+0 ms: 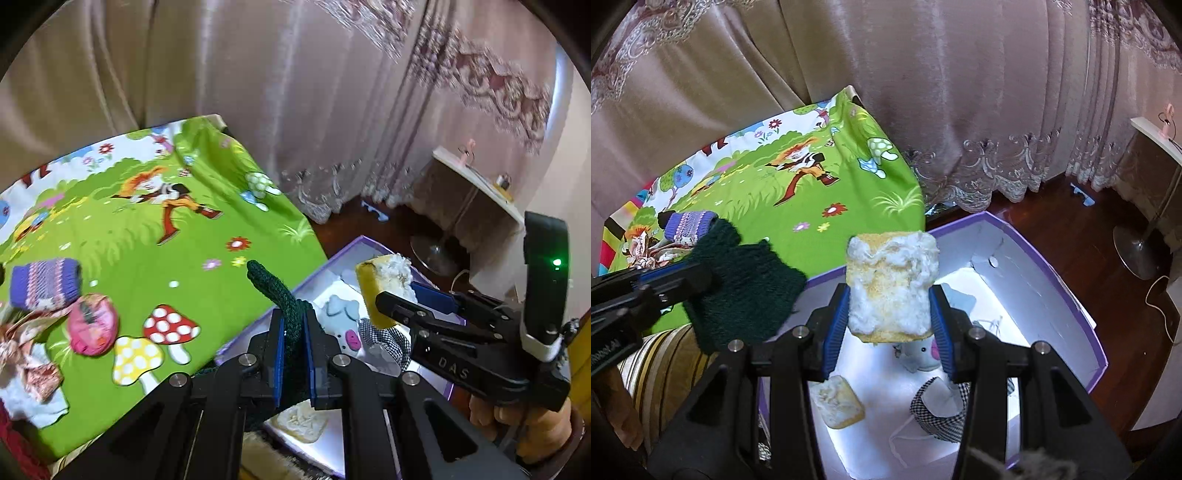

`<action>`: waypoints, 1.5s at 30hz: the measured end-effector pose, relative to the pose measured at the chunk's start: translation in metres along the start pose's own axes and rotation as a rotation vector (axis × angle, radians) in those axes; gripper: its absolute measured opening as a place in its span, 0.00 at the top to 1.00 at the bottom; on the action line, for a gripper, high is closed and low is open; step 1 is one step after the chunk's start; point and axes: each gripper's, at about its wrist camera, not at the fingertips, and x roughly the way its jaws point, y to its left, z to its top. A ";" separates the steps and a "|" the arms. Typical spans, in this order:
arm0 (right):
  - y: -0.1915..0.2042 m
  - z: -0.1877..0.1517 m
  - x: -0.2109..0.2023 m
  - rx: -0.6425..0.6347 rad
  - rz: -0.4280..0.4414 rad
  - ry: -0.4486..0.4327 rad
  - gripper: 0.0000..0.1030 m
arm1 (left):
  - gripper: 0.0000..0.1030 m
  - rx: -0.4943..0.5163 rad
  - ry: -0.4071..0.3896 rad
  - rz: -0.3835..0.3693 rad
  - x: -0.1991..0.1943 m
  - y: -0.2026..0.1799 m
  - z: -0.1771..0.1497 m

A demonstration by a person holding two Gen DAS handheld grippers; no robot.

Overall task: Organize soft objects
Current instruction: 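Carry the cream pouch and green glove over the box and open both grippers, then move both open grippers back over the bed toward the remaining items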

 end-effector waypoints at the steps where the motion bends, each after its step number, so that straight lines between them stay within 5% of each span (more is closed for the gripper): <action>1: -0.003 -0.002 0.000 0.003 0.000 0.003 0.54 | 0.90 0.009 0.008 -0.004 0.004 -0.004 0.000; 7: -0.012 -0.010 0.004 0.014 -0.003 0.034 0.54 | 0.88 0.028 0.069 -0.022 0.029 -0.012 -0.001; 14: -0.007 -0.019 0.017 0.001 0.001 0.093 0.46 | 0.57 -0.035 0.099 0.006 0.035 0.004 -0.004; 45: 0.065 0.000 0.017 -0.130 0.053 0.098 0.37 | 0.55 -0.302 -0.038 0.199 -0.047 0.145 -0.013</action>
